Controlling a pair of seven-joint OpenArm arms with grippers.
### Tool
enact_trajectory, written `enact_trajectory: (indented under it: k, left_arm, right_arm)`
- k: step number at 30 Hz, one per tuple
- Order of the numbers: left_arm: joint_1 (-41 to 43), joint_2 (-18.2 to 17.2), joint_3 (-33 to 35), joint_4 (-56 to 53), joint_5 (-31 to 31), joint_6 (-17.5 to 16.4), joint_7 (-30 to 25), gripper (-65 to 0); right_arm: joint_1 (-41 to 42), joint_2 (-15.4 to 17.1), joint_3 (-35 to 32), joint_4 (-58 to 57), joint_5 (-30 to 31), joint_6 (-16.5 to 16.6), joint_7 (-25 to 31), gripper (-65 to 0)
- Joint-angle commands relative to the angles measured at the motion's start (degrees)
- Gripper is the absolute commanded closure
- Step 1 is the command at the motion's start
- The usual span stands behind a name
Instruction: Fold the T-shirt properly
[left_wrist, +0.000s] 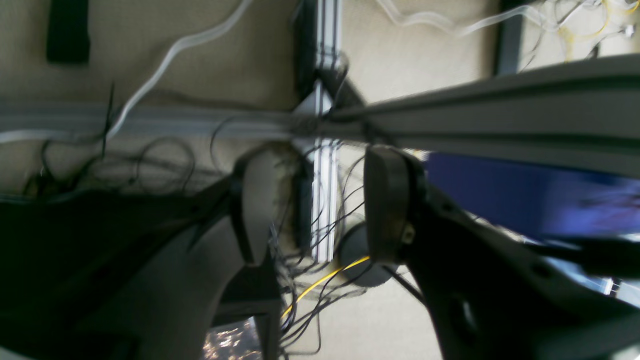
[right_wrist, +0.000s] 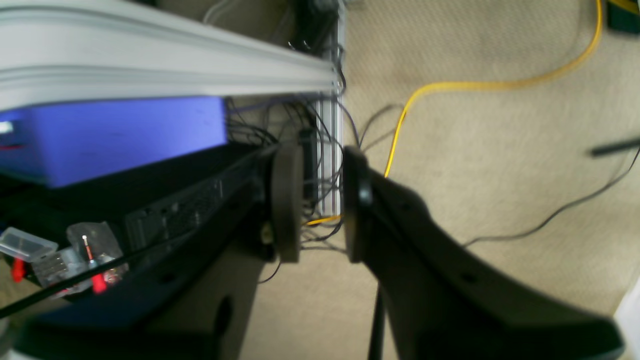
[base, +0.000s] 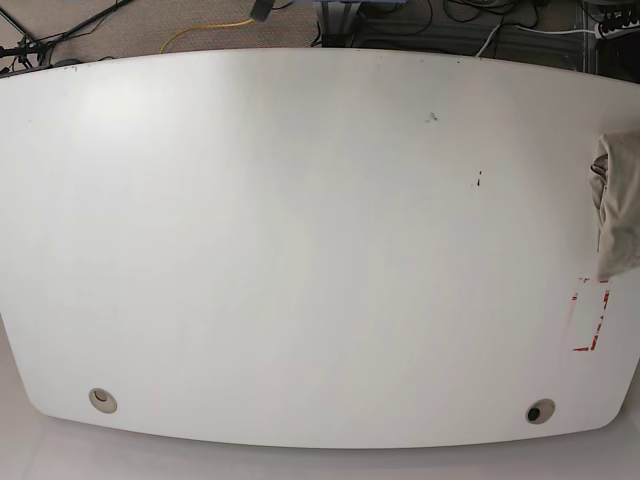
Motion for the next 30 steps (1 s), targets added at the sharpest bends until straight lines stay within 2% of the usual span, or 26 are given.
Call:
enact_trajectory:
  k: [1,4,8,12,24,28,30]
  left_arm:
    - [-2.7,-1.4,-0.1,-5.1,-0.2,-0.2,-0.9,-26.8]
    - [-7.6,-2.8,0.0,-13.1,-0.2,0.1,-0.9,-26.8]
    - [-15.0,-5.2,0.8,-26.2,-0.2,4.3,-0.8,-26.8]
    - [-22.3,-7.6,6.7,-37.5,-0.3,7.2,-0.9,-26.9]
    - [-36.2,-7.5,12.3,-55.6,-0.2,8.2,0.1,-27.2]
    - [-38.1,-7.3,15.4,-55.0,-0.3,15.4,5.9,-27.2]
    - [-38.1,-6.5,16.8,-52.5,-0.3,16.8,8.4,-27.2]
  right_arm:
    - [2.7,0.3,0.1,-6.6,0.4,-0.5,1.0,-13.0]
    - [5.6,0.3,0.1,-10.9,-1.1,-2.6,1.0,-13.0]
    - [9.3,0.0,0.1,-15.4,-4.7,-4.4,1.0,-13.0]
    - [13.0,-0.1,0.1,-19.5,-5.2,-6.1,1.0,-13.0]
    - [23.5,-0.7,0.1,-33.5,-5.4,-8.7,0.8,-13.2]
    - [24.8,-0.8,0.0,-34.1,-5.4,-8.8,0.6,-13.2]
    - [25.4,-0.8,0.0,-35.1,-5.4,-8.8,-0.2,-13.2]
